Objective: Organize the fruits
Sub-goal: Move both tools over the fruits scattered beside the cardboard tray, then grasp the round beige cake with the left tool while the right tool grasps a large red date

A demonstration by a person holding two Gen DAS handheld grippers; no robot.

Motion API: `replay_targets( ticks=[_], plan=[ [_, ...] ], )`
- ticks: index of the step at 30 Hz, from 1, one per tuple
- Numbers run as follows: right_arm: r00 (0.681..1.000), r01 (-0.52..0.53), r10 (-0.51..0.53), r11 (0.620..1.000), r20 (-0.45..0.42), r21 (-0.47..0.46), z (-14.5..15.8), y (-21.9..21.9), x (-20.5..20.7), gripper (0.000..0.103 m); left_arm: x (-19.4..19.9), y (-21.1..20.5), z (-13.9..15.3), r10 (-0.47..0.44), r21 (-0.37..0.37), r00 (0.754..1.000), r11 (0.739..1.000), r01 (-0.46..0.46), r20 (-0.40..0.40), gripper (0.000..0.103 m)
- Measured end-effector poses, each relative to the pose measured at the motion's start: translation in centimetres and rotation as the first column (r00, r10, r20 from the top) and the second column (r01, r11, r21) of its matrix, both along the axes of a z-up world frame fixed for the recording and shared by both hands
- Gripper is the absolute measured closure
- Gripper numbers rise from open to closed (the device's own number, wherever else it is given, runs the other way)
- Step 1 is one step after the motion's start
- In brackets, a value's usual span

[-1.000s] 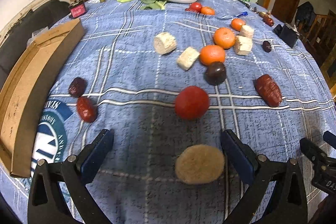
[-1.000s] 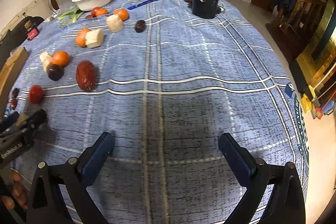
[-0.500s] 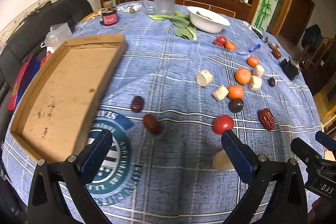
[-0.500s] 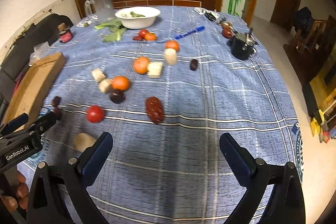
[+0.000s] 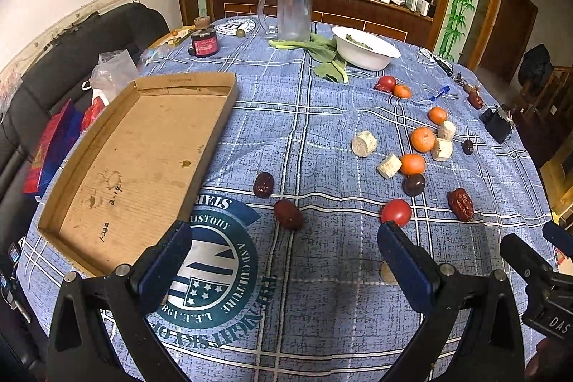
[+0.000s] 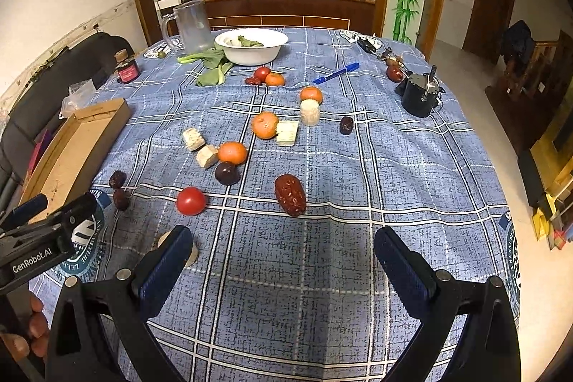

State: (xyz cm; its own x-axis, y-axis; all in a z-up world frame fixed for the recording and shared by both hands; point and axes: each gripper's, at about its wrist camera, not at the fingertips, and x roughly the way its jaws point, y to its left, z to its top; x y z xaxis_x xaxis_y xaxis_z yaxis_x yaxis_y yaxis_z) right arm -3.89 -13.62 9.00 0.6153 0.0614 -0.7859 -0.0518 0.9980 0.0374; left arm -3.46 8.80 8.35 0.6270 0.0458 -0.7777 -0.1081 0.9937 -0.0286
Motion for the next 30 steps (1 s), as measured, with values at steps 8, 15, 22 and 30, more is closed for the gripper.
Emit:
replay_targets(
  ticks=[8, 15, 22, 30],
  plan=[
    [1.000, -0.007, 0.007, 1.000, -0.006, -0.012, 0.0, 0.2, -0.2, 0.001, -0.1, 0.0, 0.2, -0.003, 0.004, 1.000, 1.000, 0.003, 0.000, 0.000],
    [1.000, -0.013, 0.013, 1.000, -0.011, -0.017, -0.1, 0.3, -0.2, 0.001, -0.2, 0.1, 0.3, 0.000, 0.008, 1.000, 1.000, 0.000, 0.000, 0.000],
    [1.000, -0.009, 0.008, 1.000, -0.012, -0.020, -0.1, 0.0, -0.1, 0.001, -0.2, 0.1, 0.4, 0.002, 0.019, 1.000, 1.000, -0.002, 0.004, 0.000],
    [1.000, -0.005, 0.005, 0.998, -0.008, -0.058, -0.2, -1.2, 0.4, 0.001, 0.3, 0.3, 0.2, 0.001, 0.065, 1.000, 0.998, 0.000, -0.011, 0.000]
  ],
)
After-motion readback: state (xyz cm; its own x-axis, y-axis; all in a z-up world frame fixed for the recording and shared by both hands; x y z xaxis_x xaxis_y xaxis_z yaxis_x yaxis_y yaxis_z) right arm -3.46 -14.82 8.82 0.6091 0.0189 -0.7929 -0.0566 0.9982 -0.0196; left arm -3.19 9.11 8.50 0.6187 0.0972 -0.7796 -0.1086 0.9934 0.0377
